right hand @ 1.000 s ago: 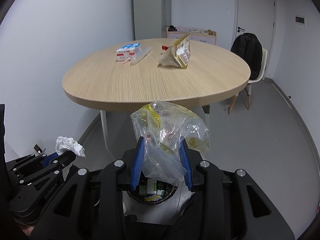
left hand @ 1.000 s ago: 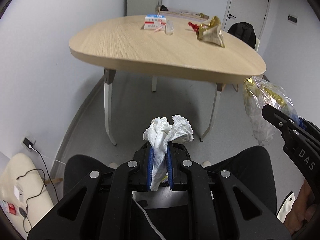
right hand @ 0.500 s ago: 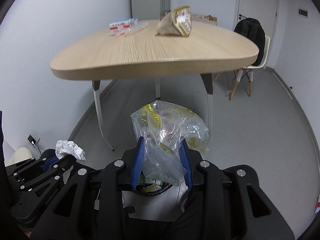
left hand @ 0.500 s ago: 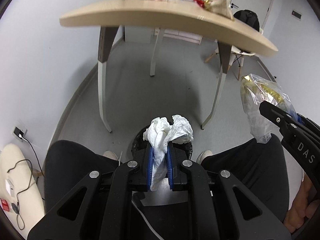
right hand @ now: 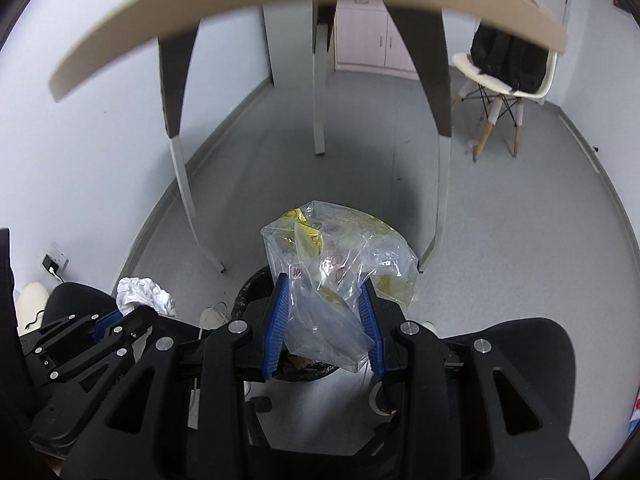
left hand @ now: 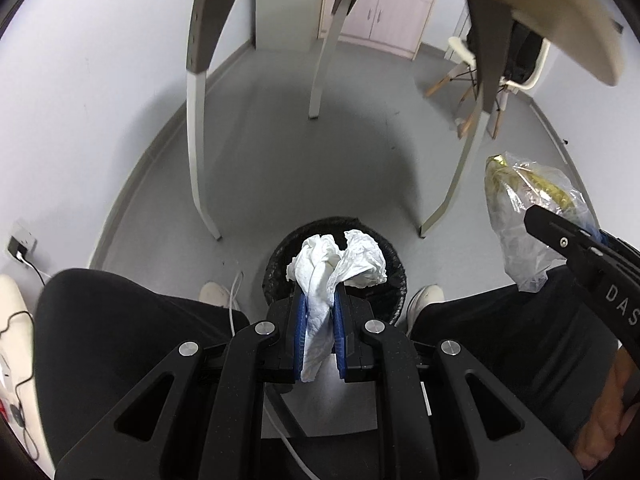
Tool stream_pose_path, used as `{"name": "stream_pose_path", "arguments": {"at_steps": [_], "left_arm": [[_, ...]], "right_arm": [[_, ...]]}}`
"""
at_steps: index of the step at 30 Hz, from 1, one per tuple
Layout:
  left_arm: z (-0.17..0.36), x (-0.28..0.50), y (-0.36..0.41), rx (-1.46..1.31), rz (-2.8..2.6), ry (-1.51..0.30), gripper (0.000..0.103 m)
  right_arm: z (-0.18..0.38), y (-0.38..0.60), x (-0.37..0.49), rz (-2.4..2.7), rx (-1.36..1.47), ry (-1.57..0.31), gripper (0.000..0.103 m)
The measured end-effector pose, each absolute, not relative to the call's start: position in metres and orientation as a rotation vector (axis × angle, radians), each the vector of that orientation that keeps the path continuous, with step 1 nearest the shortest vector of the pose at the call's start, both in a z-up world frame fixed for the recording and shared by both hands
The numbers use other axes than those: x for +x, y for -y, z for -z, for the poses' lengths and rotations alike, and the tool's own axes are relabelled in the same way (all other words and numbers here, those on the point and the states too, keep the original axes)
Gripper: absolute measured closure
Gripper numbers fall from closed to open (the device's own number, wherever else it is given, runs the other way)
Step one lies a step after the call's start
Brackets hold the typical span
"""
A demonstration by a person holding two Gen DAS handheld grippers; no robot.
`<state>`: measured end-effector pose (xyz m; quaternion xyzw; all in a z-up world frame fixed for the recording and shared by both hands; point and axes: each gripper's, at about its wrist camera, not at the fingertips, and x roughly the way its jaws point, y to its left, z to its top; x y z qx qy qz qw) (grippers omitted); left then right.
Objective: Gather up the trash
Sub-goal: 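Open the right tool to drop the plastic bag into the bin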
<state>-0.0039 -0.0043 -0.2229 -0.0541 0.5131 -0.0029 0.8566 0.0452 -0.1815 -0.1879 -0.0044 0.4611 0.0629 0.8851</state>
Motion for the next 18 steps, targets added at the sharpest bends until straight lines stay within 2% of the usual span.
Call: {"name": "stream_pose_path", "arguments": {"at_steps": [18], "left_arm": [[0.291, 0.046, -0.011, -0.113, -0.022, -1.179, 0.092]], "right_arm": [[0.268, 0.166, 0.104, -0.152, -0.037, -1.091, 0.070]]}}
